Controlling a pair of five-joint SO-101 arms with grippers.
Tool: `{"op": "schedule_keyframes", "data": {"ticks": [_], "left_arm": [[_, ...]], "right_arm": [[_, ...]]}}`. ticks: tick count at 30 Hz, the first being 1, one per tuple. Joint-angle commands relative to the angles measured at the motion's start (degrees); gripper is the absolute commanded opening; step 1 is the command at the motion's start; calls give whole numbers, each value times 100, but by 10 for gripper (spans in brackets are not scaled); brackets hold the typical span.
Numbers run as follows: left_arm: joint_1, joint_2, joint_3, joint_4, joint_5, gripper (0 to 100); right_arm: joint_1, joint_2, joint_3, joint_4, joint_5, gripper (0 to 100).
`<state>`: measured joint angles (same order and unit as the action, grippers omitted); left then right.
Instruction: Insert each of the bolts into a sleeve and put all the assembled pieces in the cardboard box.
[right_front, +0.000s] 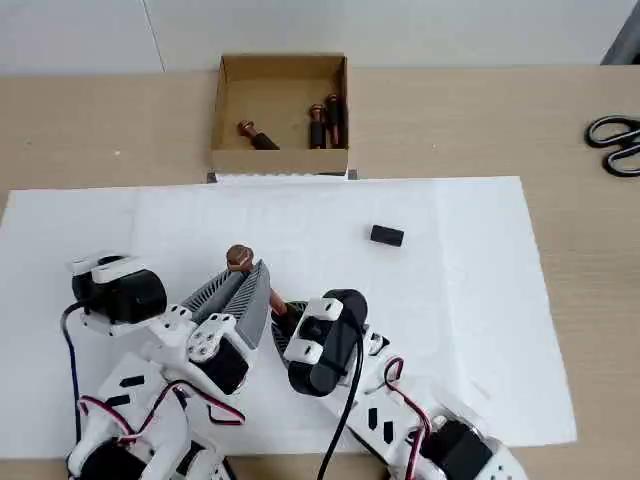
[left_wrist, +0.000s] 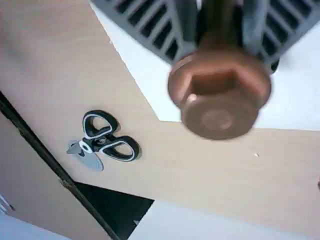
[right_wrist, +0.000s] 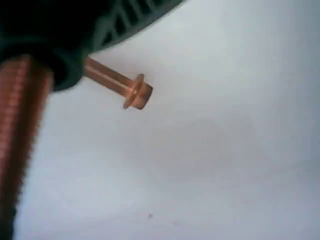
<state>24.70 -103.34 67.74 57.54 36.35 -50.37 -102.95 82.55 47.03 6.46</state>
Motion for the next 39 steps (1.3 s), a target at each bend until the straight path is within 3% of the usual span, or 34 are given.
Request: {"op": "schedule_keyframes", "data": {"ticks": [1, 26, 32, 39], "left_arm": [[193, -62, 31, -185, 26, 5], [457, -53, -295, 1055, -18, 5], [1108, -53, -259, 1389, -642, 5], [1143, -44, -259, 1398, -923, 10]], "right_arm": [[-57, -22, -70, -215, 62, 2], [330, -40, -580, -224, 510, 2], [330, -40, -589, -224, 527, 2], [330, -40, -589, -224, 519, 2]]}}
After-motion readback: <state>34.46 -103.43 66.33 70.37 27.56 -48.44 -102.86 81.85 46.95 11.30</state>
